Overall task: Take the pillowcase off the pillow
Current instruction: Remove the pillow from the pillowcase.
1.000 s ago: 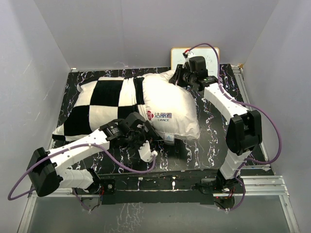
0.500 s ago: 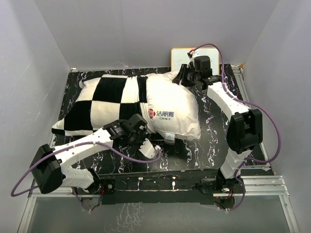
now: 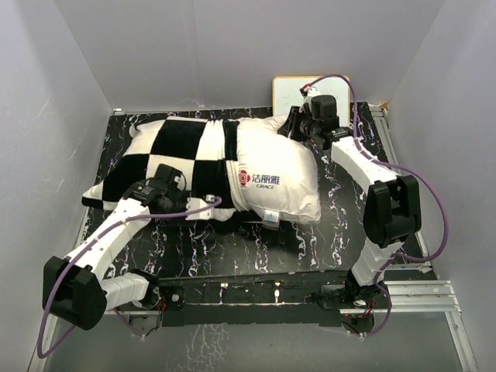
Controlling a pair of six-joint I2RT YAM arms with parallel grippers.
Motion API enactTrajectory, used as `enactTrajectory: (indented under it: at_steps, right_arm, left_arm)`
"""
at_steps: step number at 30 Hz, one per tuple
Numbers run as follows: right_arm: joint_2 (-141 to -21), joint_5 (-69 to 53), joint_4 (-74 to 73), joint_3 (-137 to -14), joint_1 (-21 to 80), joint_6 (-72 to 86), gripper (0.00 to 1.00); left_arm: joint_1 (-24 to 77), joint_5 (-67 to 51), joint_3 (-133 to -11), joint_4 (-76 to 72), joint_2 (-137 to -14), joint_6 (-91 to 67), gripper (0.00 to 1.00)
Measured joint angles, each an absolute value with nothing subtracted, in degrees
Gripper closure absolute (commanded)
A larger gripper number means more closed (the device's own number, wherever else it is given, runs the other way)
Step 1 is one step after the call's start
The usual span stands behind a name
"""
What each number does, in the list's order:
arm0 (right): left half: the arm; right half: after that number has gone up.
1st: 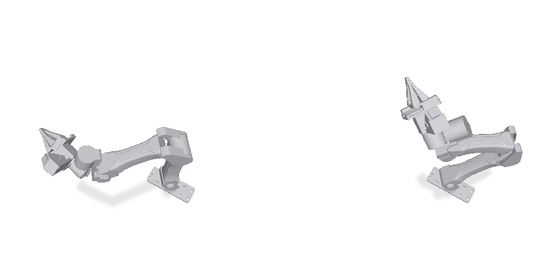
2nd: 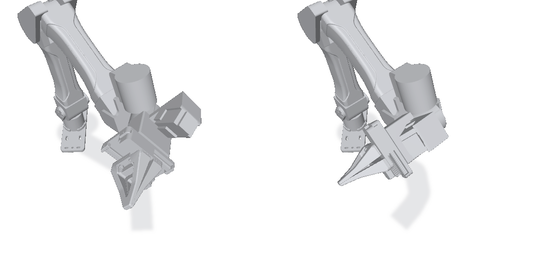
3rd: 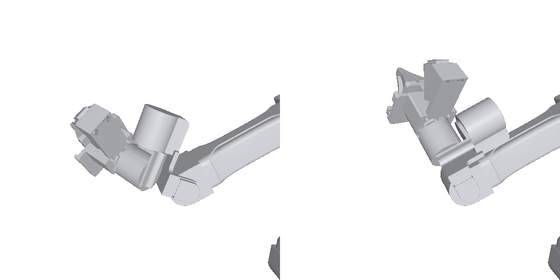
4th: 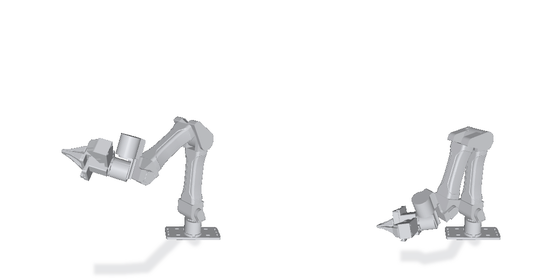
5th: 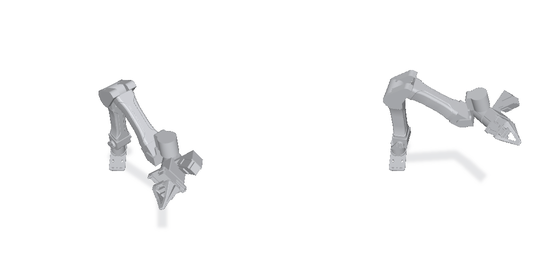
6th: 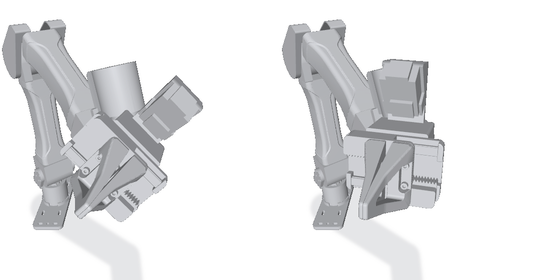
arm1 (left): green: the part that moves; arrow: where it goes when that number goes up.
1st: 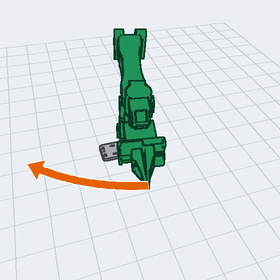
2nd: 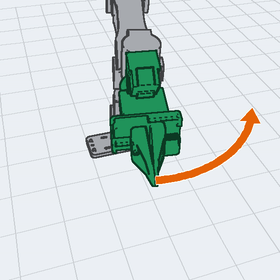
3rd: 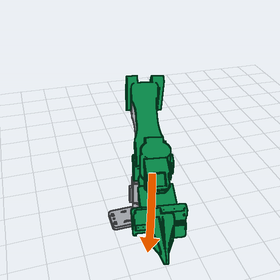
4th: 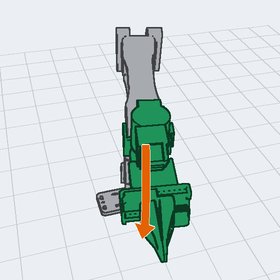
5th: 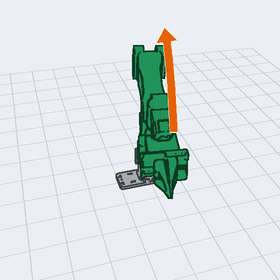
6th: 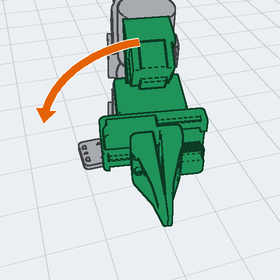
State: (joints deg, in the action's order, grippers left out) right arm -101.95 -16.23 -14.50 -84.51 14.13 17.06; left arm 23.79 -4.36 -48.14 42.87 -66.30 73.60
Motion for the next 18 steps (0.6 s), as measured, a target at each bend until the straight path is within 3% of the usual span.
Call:
enactTrajectory:
  at_steps: [6,10,18]
  right_arm:
    - [-91.18,-18.41,1.30,-66.98,12.84,15.88,0.92]
    - [-83.61,-22.44,11.38,-58.28,11.53,18.48,0.92]
    - [-81.01,-33.76,28.73,-57.17,8.75,23.49,0.92]
  left_arm:
    - [14.37,-16.34,-68.90,49.10,-72.58,57.30,0.16]
    - [3.92,-24.32,-85.12,43.83,-78.61,43.24,0.04]
    - [-18.09,-30.20,-101.82,36.99,-97.21,20.99,0.03]
